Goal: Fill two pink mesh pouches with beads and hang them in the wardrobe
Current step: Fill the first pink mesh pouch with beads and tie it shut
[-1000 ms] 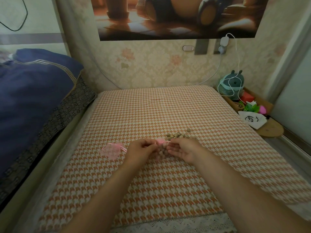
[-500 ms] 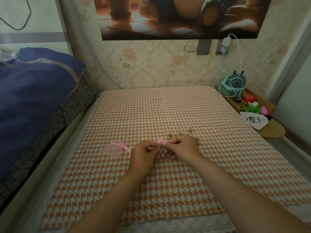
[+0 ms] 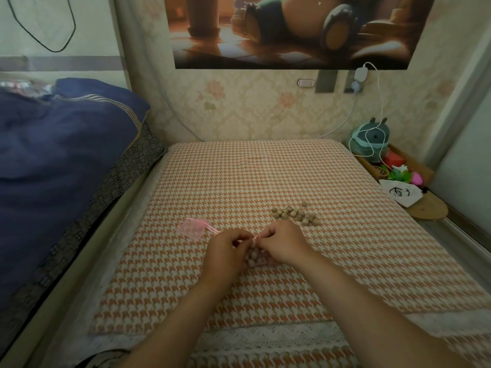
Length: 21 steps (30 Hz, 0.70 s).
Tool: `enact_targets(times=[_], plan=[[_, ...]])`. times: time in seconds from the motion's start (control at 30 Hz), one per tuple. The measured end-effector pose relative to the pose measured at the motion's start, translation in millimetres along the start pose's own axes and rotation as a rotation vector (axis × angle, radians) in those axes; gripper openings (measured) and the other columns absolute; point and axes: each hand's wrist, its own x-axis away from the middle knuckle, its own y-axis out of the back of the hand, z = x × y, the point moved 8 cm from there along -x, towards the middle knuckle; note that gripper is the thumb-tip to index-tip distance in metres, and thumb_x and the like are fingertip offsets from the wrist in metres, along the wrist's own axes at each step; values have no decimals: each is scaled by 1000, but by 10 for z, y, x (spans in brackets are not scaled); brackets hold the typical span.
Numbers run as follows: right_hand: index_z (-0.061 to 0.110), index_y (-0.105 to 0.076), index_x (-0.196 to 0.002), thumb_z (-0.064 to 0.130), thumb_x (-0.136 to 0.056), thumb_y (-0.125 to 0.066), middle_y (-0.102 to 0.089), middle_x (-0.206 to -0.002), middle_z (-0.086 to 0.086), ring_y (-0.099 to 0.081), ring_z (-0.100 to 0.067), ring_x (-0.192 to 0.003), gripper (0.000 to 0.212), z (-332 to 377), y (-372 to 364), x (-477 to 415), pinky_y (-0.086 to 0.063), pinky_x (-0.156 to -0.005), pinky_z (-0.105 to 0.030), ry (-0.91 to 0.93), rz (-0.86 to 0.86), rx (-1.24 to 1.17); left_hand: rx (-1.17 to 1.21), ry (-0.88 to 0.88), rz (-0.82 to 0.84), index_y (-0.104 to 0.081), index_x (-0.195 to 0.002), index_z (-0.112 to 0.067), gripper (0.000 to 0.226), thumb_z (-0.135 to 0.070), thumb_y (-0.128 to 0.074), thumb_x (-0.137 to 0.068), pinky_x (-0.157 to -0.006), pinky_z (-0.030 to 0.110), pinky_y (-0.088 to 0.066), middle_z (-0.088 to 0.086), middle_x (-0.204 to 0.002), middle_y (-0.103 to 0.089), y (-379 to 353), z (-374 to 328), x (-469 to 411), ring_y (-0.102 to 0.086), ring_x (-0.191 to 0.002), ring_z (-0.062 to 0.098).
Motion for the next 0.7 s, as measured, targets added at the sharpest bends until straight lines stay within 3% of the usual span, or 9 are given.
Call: enact_targets(times=[0.1,0.17,0.23,0.3,0.47,0.6,0.7], plan=[[17,-78,-73,29,-90,-77,-76,-71,-5,-75,-25,-60,20,22,-14,29,-65,-65,-44,3,22,-38,122,106,-28,-77,-88,-28,20,-8,-71,-87,-76,5,-46,-21,-86,-70,-5,150,-13,-63,-84,-8],[22,-78,-75,28,-93,-73,-76,-74,2,-74,-19,-69,20,60,6,29,-64,-73,-40,66,12,28,208,184,-31,-78,-92,-24,17,-9,-72,-86,-80,7,-49,-18,-90,-72,-26,230,-39,-65,-89,-6],[25,-81,-83,26,-94,-72,-75,-83,10,-72,-10,-82,14,107,35,28,-61,-81,-35,142,-1,85,272,251,-30,-78,-96,-20,15,-10,-74,-86,-74,5,-49,-11,-93,-74,-47,280,-65,-66,-86,-5],[29,-82,-86,26,-92,-74,-75,-84,14,-70,-2,-80,10,146,60,31,-60,-81,-32,207,11,84,293,280,-17,-75,-102,-18,17,-13,-75,-85,-70,7,-50,-8,-88,-75,-70,283,-94,-68,-80,-3],[34,-82,-96,30,-90,-75,-77,-91,17,-68,1,-85,10,286,111,20,-58,-80,-29,405,7,281,171,236,29,-65,-110,-26,28,-22,-76,-85,-62,5,-48,-11,-78,-75,-124,196,-175,-68,-72,-6],[31,-81,-91,28,-88,-78,-68,-98,17,-63,-2,-93,6,347,87,-50,-54,-85,-32,533,40,367,140,189,95,-63,-120,-25,35,-21,-73,-86,-81,25,-57,-14,-80,-75,-198,172,-225,-69,-79,-3],[25,-82,-87,19,-85,-82,-66,-101,16,-63,-1,-96,6,294,113,-133,-52,-89,-21,494,117,237,161,166,138,-62,-118,-27,35,-20,-74,-86,-78,21,-56,-15,-79,-76,-218,135,-237,-69,-78,-5]])
